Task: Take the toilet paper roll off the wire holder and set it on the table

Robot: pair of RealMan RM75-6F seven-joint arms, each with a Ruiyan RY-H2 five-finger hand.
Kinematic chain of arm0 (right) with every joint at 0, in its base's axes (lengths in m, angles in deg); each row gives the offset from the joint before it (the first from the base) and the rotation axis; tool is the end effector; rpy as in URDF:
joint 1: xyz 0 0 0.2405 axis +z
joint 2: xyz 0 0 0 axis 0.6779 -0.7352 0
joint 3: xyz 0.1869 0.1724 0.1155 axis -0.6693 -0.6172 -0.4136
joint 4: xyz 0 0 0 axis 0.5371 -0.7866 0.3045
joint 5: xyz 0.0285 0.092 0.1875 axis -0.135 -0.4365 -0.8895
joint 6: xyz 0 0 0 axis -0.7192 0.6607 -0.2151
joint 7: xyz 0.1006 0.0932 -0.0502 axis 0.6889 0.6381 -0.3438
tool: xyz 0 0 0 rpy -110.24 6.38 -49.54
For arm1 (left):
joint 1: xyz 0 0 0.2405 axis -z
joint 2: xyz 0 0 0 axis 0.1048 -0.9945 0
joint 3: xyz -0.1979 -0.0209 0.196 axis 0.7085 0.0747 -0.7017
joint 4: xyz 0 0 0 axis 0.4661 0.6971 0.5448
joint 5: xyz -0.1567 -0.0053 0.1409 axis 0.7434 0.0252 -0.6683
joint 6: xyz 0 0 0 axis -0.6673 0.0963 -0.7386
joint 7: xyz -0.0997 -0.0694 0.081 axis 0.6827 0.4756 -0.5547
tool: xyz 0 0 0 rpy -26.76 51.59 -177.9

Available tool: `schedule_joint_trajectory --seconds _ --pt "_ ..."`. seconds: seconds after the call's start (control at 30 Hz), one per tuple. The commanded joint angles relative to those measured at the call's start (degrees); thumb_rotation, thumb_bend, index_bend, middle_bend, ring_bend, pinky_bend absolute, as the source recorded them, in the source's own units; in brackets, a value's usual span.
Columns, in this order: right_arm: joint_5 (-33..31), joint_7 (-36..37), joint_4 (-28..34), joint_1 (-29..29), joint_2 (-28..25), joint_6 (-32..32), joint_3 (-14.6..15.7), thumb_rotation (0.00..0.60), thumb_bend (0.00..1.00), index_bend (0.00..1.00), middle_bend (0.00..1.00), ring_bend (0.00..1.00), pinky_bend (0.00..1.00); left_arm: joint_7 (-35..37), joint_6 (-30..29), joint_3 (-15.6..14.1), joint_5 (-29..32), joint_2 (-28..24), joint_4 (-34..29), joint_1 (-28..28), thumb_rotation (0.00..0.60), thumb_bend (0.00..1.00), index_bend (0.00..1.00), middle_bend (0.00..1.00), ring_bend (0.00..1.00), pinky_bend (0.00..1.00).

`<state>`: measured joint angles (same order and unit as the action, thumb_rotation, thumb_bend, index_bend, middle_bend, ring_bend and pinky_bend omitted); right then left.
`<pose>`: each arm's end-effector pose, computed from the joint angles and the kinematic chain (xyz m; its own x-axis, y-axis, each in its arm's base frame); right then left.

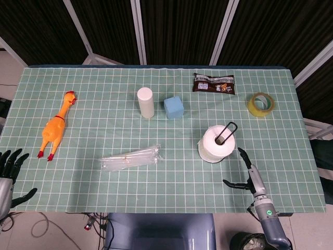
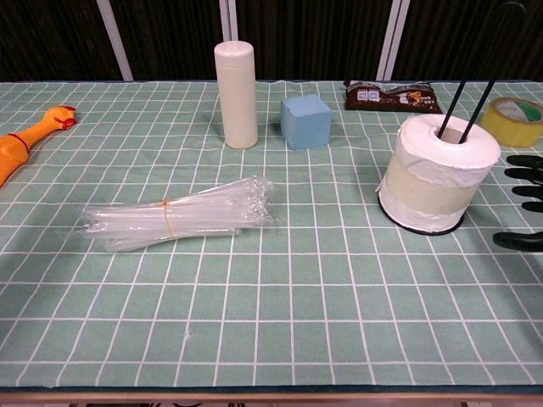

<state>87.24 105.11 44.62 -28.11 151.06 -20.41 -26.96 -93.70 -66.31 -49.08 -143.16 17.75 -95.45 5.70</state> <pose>-0.2938 -0.2431 0.0167 -0.5238 -0.1953 0.8291 -0.8501 0.1818 -0.4942 -0.3014 0.1466 0.1728 0.4786 -0.0812 0.8743 0.8748 -0.0413 -0.4827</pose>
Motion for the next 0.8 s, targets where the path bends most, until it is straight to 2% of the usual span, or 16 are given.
schedule_joint_trajectory --seconds 0.03,0.3,0.8 --pt "-2.45 -1.90 -1.81 1.51 3.10 -1.28 -2.10 0.600 0.00 0.00 0.00 0.00 0.00 -0.10 0.06 -0.04 -0.05 0.01 -0.03 0.02 0.600 0.04 0.14 0.04 0.00 0.00" --pt "-8.04 -4.79 -7.51 4.49 9.60 -3.82 -6.61 0.600 0.00 0.00 0.00 0.00 0.00 0.01 0.14 0.26 0.59 -0.04 0.04 0.04 0.600 0.04 0.14 0.04 0.00 0.00" --pt "-14.26 -7.00 -14.44 7.36 14.83 -5.43 -12.99 0.600 0.00 0.00 0.00 0.00 0.00 -0.34 0.26 0.27 0.74 -0.04 0.00 0.06 0.600 0.04 0.14 0.04 0.00 0.00"
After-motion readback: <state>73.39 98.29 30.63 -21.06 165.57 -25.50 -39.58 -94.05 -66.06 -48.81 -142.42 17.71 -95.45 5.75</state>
